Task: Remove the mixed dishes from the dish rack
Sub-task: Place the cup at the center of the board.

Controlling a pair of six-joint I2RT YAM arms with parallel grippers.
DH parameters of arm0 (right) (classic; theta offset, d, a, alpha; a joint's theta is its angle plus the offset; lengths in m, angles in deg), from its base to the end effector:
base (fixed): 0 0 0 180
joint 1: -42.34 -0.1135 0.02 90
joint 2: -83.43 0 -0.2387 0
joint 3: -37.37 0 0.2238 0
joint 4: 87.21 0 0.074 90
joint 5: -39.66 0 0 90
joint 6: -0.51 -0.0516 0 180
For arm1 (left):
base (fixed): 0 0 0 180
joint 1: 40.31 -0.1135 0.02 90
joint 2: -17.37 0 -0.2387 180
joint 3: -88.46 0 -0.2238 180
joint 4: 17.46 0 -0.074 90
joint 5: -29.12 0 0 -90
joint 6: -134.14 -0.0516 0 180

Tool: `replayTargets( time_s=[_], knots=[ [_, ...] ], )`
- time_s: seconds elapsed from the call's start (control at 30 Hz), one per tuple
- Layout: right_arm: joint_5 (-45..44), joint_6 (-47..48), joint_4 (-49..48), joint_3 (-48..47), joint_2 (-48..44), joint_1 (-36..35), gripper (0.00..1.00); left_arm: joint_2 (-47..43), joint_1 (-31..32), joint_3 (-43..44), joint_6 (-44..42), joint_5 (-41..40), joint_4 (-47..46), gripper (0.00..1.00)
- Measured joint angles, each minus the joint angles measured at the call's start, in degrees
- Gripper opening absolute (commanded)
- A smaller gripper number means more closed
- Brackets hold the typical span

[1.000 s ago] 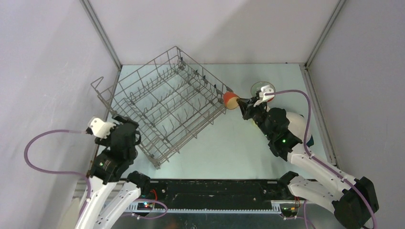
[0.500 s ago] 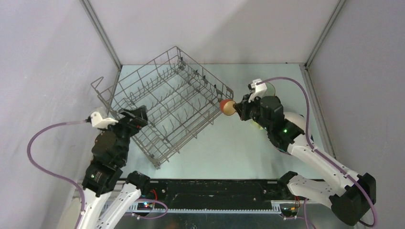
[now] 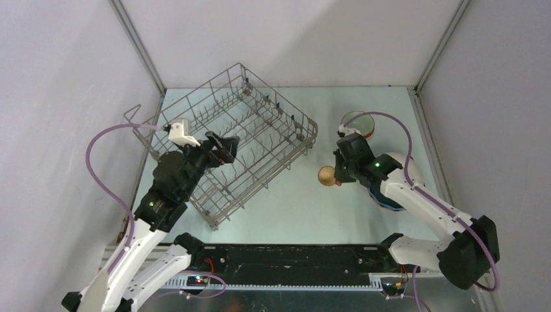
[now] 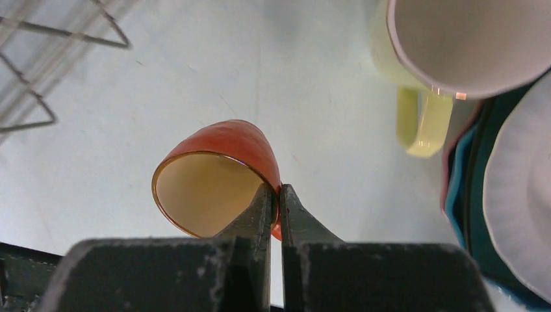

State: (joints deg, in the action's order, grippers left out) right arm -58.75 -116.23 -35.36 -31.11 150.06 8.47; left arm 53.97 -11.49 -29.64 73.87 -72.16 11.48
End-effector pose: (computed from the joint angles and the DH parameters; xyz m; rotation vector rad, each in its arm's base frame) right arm 0.1947 0.1216 0.2441 -0.0870 2.4514 0.2947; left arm 0.1407 -0.0659 0.3436 -0.1673 1.6612 -0.6197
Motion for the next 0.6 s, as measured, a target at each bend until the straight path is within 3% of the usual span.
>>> replayTargets(
  time_s=[0.33,0.6],
  knots=[
    [-2.60,-6.25,11.56,-0.02,8.11,0.07,0.00,-1.22,0.20,-3.28,-3.34,-1.75,-0.68,1.00],
    [-3.43,-7.67,13.75,0.70,9.44,3.17,0.05,-2.51,0.22,-4.04,-5.07,-5.03,-0.35,1.00]
  ],
)
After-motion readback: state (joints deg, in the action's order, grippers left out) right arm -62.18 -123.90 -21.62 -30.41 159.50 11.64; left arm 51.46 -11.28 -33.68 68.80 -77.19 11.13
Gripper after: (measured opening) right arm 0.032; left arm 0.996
